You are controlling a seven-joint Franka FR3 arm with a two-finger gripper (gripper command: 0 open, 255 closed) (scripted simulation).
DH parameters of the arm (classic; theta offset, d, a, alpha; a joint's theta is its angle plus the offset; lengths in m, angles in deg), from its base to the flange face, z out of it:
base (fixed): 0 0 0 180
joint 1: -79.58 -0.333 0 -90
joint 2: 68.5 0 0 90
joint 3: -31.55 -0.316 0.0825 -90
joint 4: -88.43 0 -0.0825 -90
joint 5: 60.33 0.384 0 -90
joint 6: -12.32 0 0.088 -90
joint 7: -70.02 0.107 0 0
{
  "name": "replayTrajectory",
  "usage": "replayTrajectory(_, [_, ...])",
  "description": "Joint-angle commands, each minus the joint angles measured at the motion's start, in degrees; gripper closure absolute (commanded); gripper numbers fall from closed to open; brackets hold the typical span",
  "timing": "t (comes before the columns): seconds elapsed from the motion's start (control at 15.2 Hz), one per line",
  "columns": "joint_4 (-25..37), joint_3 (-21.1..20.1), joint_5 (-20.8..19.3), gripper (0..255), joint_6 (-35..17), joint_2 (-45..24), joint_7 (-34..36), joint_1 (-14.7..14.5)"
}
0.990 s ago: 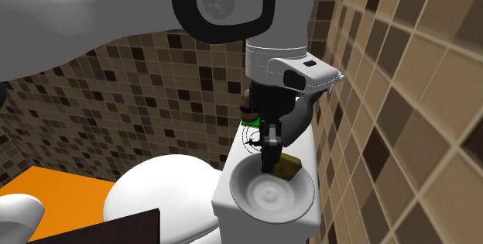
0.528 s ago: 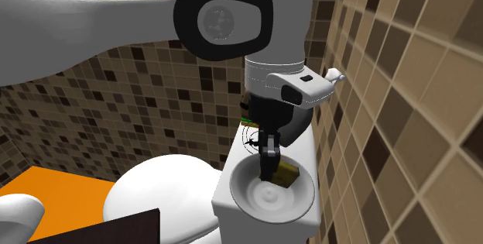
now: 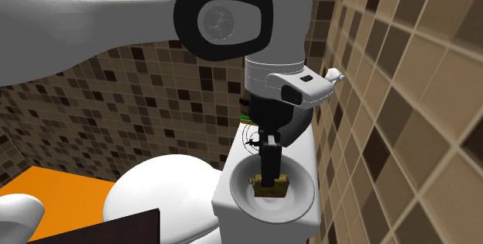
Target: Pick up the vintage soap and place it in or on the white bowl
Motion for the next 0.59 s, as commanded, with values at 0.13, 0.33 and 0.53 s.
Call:
replayTrajectory(0.13, [6.1,-0.3,-0.3,0,4.5,-1.7,0.1,-0.3])
replayTrajectory(0.33, [12.3,-0.5,-0.7,0,8.7,-3.7,0.2,-0.7])
replayTrajectory(0.53, [12.3,-0.5,-0.7,0,8.7,-3.7,0.2,-0.8])
